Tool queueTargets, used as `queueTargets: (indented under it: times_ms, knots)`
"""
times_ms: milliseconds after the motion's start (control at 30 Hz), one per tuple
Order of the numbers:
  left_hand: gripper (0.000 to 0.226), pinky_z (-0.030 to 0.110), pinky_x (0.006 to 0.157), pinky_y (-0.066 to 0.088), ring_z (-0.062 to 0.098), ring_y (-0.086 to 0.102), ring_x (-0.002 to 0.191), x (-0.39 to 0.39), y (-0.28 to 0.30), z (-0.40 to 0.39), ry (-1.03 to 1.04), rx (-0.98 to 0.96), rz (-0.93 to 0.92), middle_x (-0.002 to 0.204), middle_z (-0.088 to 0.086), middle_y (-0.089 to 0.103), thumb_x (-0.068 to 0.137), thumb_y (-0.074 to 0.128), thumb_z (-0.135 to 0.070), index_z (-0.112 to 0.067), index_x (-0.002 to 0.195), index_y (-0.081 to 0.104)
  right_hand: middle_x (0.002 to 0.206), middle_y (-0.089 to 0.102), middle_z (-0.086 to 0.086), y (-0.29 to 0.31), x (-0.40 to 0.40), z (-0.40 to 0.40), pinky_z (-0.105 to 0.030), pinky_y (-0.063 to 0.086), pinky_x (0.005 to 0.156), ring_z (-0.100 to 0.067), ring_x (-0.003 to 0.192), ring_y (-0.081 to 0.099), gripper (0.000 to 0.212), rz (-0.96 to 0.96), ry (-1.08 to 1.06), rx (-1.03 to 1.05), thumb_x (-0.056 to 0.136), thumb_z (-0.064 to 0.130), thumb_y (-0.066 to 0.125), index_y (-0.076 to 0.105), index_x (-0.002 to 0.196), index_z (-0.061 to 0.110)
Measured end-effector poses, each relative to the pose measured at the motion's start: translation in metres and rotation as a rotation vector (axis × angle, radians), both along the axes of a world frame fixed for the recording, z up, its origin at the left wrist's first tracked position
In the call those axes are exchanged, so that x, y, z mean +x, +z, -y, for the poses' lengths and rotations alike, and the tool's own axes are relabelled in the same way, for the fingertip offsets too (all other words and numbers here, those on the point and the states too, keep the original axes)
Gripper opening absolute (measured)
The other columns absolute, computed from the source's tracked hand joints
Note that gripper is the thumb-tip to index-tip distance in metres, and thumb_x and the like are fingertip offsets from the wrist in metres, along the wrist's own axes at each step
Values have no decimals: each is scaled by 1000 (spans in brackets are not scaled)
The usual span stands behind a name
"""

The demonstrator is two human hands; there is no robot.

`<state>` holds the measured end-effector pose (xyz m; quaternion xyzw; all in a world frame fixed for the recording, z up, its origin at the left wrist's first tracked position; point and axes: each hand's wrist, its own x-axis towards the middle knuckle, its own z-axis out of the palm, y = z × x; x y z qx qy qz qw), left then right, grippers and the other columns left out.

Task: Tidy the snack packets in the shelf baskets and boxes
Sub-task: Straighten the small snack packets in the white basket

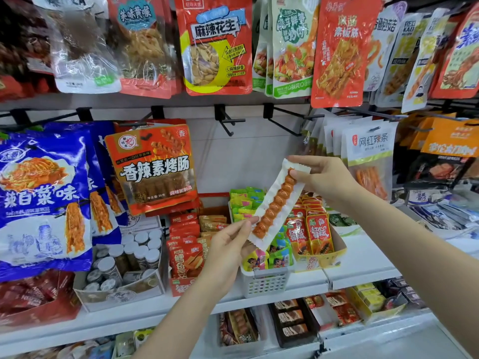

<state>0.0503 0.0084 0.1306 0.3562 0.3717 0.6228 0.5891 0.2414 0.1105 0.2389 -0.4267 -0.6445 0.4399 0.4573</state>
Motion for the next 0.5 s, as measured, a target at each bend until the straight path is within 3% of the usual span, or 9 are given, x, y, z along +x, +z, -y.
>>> queueTargets:
  times_ms: [100, 167, 233, 333, 400, 500]
  knots:
    - [25, 42, 79, 60, 32, 69, 106, -3, 5, -2, -85, -68, 188, 125, 18, 65, 89, 60, -34, -11, 92, 68, 98, 76, -6, -1, 0, -1, -35, 61, 77, -21, 86, 74, 29, -63, 27, -12, 87, 7, 69, 71, 108, 27]
    - [40, 50, 86, 57, 38, 64, 114, -6, 8, -1, -229, -183, 374, 131, 21, 60, 95, 53, -44, -6, 101, 64, 99, 76, -5, 0, 0, -1, -38, 59, 83, -23, 92, 73, 30, -90, 67, -39, 88, 9, 69, 69, 112, 27]
    - [50, 44, 84, 58, 37, 66, 108, -7, 10, 1, -347, -252, 416, 129, 25, 61, 97, 50, -44, -2, 116, 69, 101, 75, -7, 1, 0, -1, -38, 57, 88, -24, 98, 72, 29, -127, 148, -63, 88, 10, 67, 67, 114, 25]
    - [30, 27, 67, 59, 21, 69, 77, -7, 12, 2, -362, -227, 394, 109, 22, 69, 86, 63, -13, 5, 108, 72, 100, 74, -7, 6, -2, 3, -34, 57, 88, -23, 98, 70, 27, -196, 277, -49, 85, 13, 68, 67, 112, 19]
    - [30, 22, 58, 57, 15, 66, 66, -7, 10, 0, -301, -230, 399, 89, 17, 71, 77, 64, 0, 8, 104, 72, 97, 72, -6, 9, -1, 4, -35, 56, 89, -23, 96, 68, 21, -221, 361, -36, 86, 12, 67, 66, 106, 17]
    - [24, 20, 55, 57, 12, 64, 62, -13, 10, -2, -283, -243, 420, 80, 11, 68, 77, 65, -9, 5, 94, 76, 96, 70, -5, 10, 1, 6, -37, 55, 91, -25, 97, 66, 16, -199, 418, -34, 87, 7, 65, 61, 99, 16]
